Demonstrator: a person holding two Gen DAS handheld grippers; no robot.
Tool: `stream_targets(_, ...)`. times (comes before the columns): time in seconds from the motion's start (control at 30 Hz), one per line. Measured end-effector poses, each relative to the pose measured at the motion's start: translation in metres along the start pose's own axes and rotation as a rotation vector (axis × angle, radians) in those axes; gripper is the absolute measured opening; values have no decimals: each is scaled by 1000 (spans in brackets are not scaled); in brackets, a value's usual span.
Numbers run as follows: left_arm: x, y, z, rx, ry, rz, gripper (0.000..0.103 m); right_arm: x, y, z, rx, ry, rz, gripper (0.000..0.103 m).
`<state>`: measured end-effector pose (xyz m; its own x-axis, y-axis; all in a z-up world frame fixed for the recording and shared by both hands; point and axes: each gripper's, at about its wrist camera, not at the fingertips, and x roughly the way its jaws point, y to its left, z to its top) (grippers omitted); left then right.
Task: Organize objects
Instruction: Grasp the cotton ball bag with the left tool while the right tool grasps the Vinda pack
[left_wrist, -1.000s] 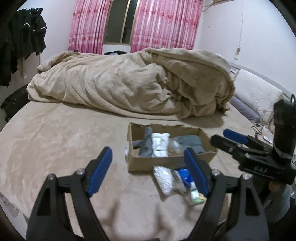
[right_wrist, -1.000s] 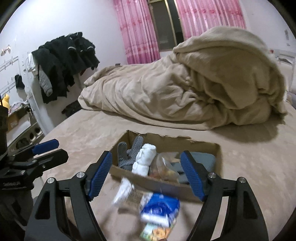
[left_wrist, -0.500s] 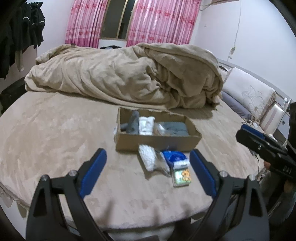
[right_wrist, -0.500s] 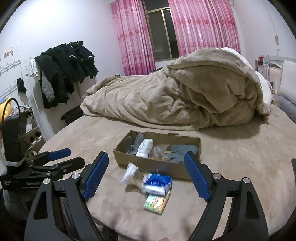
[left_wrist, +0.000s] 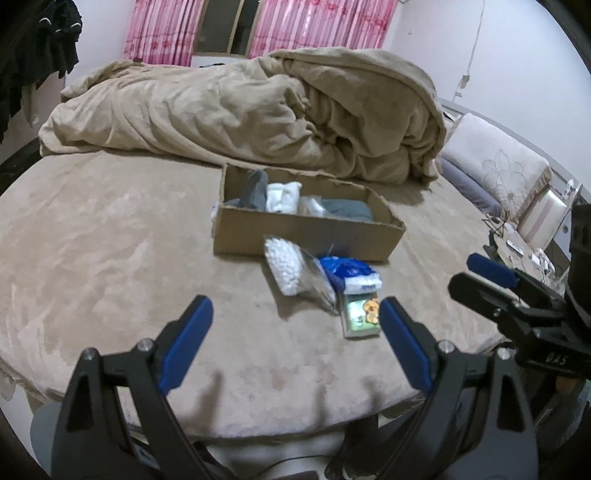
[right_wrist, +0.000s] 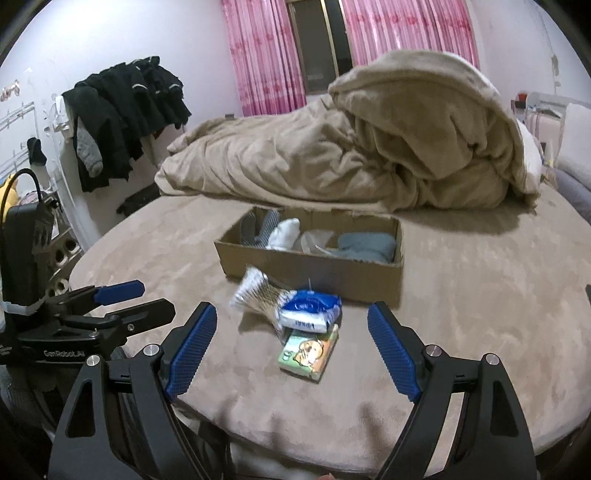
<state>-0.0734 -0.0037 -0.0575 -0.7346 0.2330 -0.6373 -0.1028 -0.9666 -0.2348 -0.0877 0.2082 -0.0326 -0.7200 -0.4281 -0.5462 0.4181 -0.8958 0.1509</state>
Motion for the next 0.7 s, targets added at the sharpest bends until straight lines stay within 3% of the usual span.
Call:
stream_targets(0.33, 40, -1, -3, 55, 44, 27, 92, 34, -13, -14, 25, 57, -8, 86)
stream_targets(0.7, 81, 10, 1, 36, 82, -17, 92, 79, -22, -13, 34, 112, 21, 86)
